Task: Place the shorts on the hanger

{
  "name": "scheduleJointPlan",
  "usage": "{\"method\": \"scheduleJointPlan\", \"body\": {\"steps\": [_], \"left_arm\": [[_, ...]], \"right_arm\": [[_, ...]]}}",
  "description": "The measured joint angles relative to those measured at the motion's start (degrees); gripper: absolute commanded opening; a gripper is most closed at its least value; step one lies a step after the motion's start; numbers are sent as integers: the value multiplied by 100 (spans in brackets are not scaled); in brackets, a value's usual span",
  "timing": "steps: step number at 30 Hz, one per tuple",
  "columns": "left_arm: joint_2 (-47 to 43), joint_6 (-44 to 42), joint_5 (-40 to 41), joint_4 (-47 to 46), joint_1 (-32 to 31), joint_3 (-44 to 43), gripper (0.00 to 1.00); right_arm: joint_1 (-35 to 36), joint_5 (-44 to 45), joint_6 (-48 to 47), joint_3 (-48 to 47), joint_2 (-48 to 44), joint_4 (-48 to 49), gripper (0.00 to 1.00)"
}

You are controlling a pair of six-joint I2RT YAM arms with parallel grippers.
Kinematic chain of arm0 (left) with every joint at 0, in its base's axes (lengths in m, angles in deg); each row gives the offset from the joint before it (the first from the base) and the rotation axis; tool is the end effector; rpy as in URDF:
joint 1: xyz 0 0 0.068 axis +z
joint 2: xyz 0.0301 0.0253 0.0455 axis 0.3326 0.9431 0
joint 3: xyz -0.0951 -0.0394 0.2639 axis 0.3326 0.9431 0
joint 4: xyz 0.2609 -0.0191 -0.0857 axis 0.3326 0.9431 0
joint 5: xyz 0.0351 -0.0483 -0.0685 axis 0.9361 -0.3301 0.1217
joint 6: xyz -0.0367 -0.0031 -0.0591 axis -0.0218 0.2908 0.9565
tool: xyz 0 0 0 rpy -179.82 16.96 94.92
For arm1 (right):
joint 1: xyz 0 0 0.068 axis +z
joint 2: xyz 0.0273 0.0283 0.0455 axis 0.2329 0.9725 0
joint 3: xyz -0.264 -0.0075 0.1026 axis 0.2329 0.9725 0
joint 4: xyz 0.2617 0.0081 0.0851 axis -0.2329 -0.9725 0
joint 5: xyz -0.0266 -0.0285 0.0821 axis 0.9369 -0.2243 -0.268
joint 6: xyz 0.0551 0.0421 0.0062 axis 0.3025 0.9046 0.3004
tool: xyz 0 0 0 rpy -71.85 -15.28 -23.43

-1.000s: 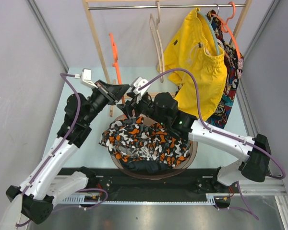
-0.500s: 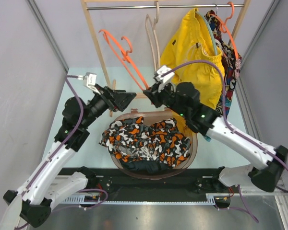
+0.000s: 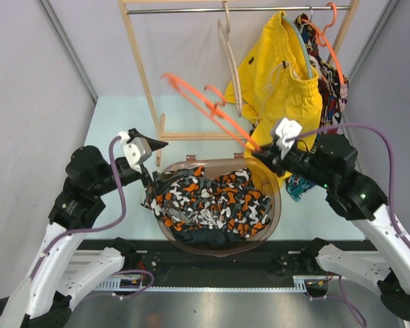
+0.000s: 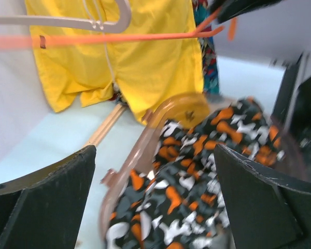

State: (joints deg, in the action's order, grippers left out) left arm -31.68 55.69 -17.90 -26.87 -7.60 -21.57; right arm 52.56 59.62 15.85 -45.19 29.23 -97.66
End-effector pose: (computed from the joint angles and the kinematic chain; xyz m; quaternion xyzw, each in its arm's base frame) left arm 0.1257 -0.0991 0.4426 0.4031 0.5988 -0.3088 0.6194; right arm 0.1440 0.1324 0.4625 -0.4101 0.6272 0.2069 0.6289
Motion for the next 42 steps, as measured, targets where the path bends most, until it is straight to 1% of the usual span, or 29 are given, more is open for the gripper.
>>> {"method": "scheduleJointPlan", "body": {"steps": [3,7,11,15,20,21,23,24,25,26,27,28,29,30,32,33,34,35,38,41,42], "left_arm": [[-83,-866,-28,570,7,-192,97],[-127,-1821,-70,1237,11,-568,83],[-46,-2612,-245,1860,13,-1019,79],[50,-3274,-350,2361,15,-1119,75],[490,-3993,-584,3217,-35,-1145,68],[586,-4083,-595,3340,-68,-1145,62],[730,-4179,-605,3438,-127,-1119,55],[796,-4218,-601,3464,-149,-1088,49],[839,-4256,-599,3491,-166,-1056,32],[863,-4280,-599,3512,-192,-1032,23],[890,-4288,-603,3543,-225,-1025,10],[911,-4299,-605,3560,-271,-1023,3],[925,-4323,-595,3578,-328,-1023,0],[929,-4323,-588,3604,-380,-1016,0],[916,-4264,-472,3598,-474,-999,0],[903,-4166,-446,3545,-505,-973,0],[881,-4054,-446,3451,-560,-922,0],[874,-3960,-446,3364,-616,-879,0],[883,-3644,-411,3104,-767,-710,0],[927,-3486,-234,2977,-988,-632,0],[946,-3449,-160,2933,-1067,-621,0]], "right_arm": [[0,-612,-553,35,-332,-791,0],[4,-1364,-1425,39,-656,-1926,0],[17,-1707,-2048,39,-756,-2717,0],[17,-1838,-2365,46,-748,-3130,0],[22,-1878,-2503,50,-763,-3226,0],[24,-1882,-2524,50,-765,-3226,0],[44,-1893,-2559,50,-763,-3228,0],[50,-1895,-2577,50,-763,-3228,0],[57,-1895,-2590,50,-763,-3226,0],[70,-1893,-2618,50,-763,-3228,0],[85,-1893,-2632,50,-763,-3226,0],[101,-1891,-2653,50,-761,-3226,2],[120,-1845,-2658,50,-752,-3228,7],[118,-1773,-2594,50,-748,-3228,26],[133,-1668,-2391,50,-699,-3228,47],[162,-1626,-2260,52,-664,-3161,59],[205,-1620,-2081,52,-599,-3018,62],[260,-1624,-1902,52,-507,-2820,64],[487,-1620,-1449,48,-175,-2214,63],[728,-1622,-1097,-17,225,-1797,58],[796,-1628,-1032,-48,345,-1696,53]]}}
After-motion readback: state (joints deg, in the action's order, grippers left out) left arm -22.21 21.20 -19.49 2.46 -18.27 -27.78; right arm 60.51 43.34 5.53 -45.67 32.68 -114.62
